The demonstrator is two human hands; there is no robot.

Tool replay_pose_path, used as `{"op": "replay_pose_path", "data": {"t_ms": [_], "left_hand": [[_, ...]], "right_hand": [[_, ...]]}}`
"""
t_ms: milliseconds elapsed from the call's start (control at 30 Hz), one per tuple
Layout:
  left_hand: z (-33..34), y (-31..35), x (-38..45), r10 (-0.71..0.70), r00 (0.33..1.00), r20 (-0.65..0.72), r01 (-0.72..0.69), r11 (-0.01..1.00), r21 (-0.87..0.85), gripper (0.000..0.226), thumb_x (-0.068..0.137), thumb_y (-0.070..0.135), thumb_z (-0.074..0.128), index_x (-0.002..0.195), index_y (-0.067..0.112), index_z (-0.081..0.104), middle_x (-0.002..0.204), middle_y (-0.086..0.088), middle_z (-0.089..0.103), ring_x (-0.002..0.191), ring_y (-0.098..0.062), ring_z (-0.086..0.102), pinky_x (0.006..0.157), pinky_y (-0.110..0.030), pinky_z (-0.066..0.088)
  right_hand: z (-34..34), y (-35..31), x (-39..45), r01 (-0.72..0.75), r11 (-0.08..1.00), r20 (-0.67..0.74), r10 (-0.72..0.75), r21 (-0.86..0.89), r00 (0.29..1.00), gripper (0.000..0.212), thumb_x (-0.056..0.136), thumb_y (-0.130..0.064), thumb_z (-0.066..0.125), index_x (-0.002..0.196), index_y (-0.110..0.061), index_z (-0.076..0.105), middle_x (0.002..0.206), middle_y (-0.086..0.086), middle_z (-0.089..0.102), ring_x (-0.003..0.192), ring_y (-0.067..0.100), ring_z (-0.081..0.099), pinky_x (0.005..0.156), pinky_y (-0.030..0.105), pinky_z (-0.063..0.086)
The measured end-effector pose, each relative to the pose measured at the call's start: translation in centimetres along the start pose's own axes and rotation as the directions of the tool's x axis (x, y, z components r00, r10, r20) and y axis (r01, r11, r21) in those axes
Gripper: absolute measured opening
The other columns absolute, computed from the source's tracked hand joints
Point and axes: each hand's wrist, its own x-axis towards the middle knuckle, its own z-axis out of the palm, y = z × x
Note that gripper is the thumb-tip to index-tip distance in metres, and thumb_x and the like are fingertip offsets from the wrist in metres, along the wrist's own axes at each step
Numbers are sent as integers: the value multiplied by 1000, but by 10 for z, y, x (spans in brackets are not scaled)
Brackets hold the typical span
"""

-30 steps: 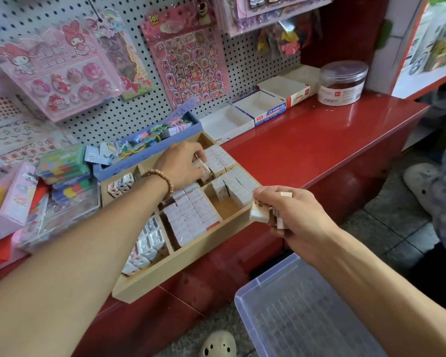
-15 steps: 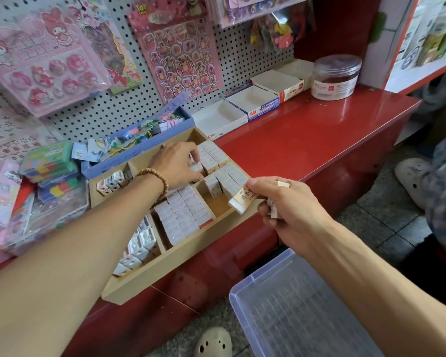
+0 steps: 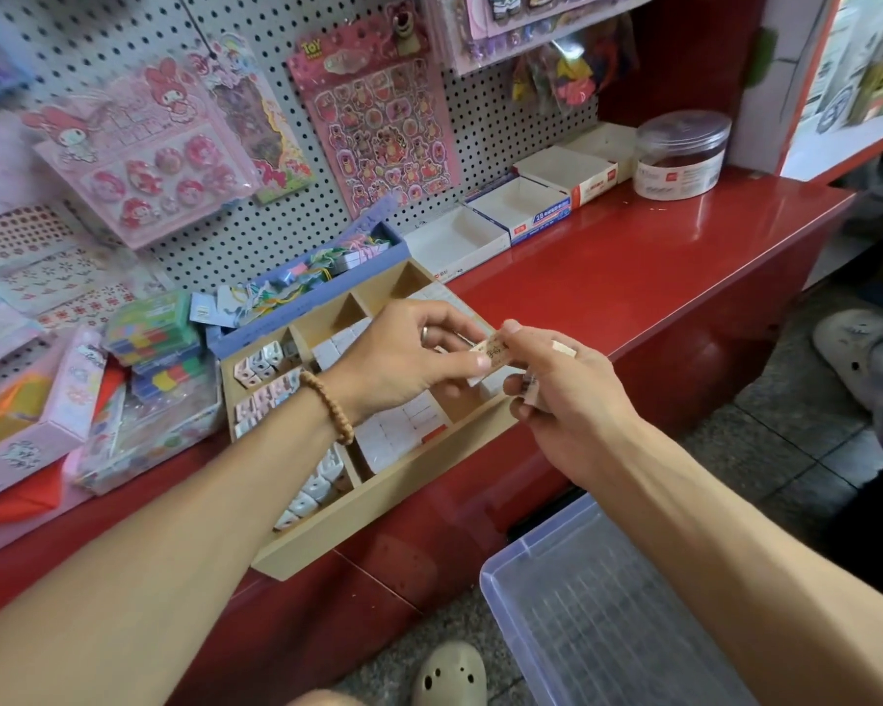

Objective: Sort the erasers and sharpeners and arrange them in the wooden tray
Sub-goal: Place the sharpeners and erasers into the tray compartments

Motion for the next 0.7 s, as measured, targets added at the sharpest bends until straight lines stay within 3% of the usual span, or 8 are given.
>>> {"op": "replay_pose_path", "data": {"t_ms": [133,233,367,500,600,700], "left_hand": [[-18,5,7,-19,990,-142,24,999,32,11,87,1,70,91,10,68,88,-13,71,68,-19,72,55,-24,56],[-40,1,18,-3,968,-250,48,983,176,14,87,1,69,97,10,68,91,-19,67,67,-15,70,49,-18,50],[-56,-10,35,22,958,-285,90,924,371,22,80,6,77,98,13,66,93,-20,68,76,-22,70,55,-23,54],[-52,-18,48,56,968,-243,94,820,564,20,77,14,80,91,19,67,89,-1,66,83,-18,66,73,-37,59],[-44,-24,54,55,981,-186,77,768,635,19,79,15,79,93,18,67,92,3,64,77,-11,60,69,-28,54],[-38,-31,58,70,977,-202,79,759,646,17,80,15,76,89,21,63,89,4,64,76,-12,59,69,-30,53]], "right_hand": [[-2,-7,2,-121,986,2,122,113,993,42,94,-49,60,101,-8,60,79,8,60,58,15,56,48,24,43],[-8,-15,1,-158,956,14,159,249,987,31,96,-25,43,113,0,53,86,16,55,65,23,55,51,27,45],[-13,-19,3,-119,973,-34,129,197,991,33,87,7,31,112,3,51,98,23,54,72,28,59,55,31,48],[-13,-18,4,-108,987,-28,112,117,993,19,89,12,38,100,4,52,102,25,59,78,29,62,58,31,52],[-15,-17,5,-99,991,-1,99,94,995,19,90,13,42,105,9,53,105,27,63,82,29,66,61,31,55],[-17,-17,3,-94,994,55,91,64,994,18,92,14,46,108,9,55,106,25,66,82,27,69,65,30,58]]}}
